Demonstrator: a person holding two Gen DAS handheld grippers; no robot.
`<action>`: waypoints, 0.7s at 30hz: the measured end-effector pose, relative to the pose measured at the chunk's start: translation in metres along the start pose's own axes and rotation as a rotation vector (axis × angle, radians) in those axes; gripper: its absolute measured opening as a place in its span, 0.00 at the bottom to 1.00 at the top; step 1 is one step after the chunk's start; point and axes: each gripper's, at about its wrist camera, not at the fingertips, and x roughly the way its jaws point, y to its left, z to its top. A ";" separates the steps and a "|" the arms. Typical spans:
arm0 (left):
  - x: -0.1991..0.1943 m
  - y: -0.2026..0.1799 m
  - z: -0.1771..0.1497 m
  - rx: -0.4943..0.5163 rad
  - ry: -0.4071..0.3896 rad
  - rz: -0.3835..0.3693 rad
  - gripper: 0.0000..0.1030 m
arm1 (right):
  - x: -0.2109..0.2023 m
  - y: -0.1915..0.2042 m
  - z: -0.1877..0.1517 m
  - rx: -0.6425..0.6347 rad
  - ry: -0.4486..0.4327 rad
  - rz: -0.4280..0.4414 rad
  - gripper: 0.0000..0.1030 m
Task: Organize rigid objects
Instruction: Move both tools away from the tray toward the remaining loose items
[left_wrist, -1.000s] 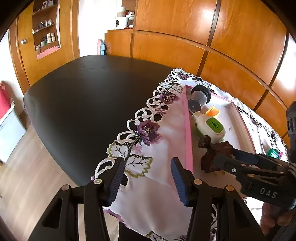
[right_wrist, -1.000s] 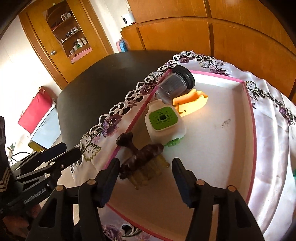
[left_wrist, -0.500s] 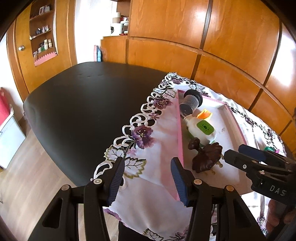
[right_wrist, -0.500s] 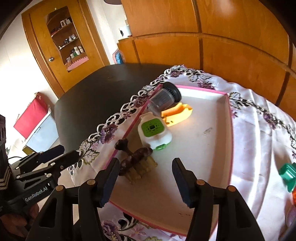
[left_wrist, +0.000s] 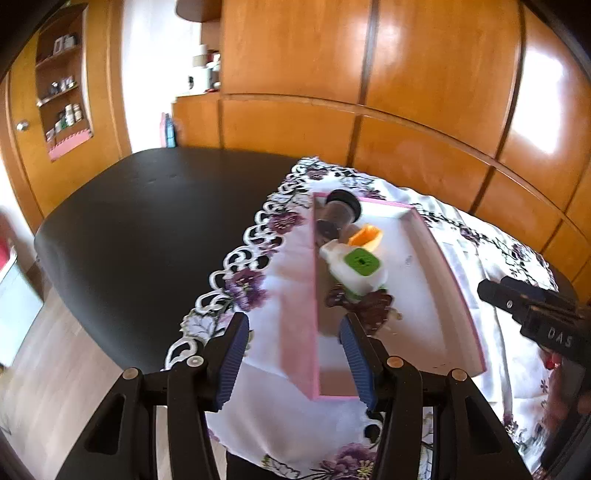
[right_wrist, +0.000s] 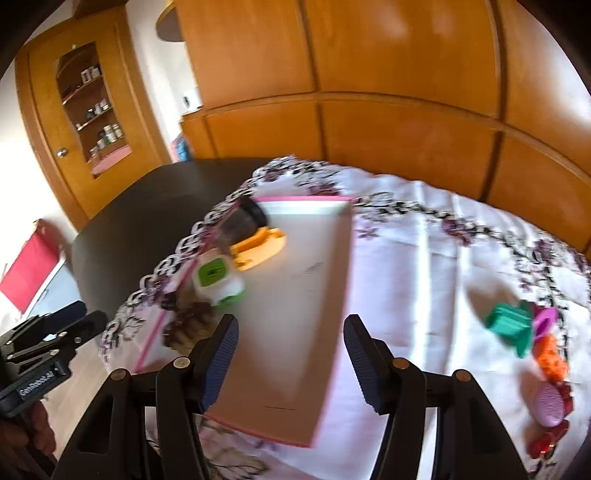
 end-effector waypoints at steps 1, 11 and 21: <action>0.000 -0.005 0.001 0.014 -0.001 -0.007 0.51 | -0.003 -0.005 0.000 0.003 -0.004 -0.013 0.58; 0.001 -0.043 0.007 0.103 0.017 -0.080 0.51 | -0.051 -0.112 0.000 0.116 -0.066 -0.216 0.58; 0.009 -0.097 0.016 0.206 0.053 -0.211 0.51 | -0.106 -0.264 -0.032 0.456 -0.139 -0.507 0.58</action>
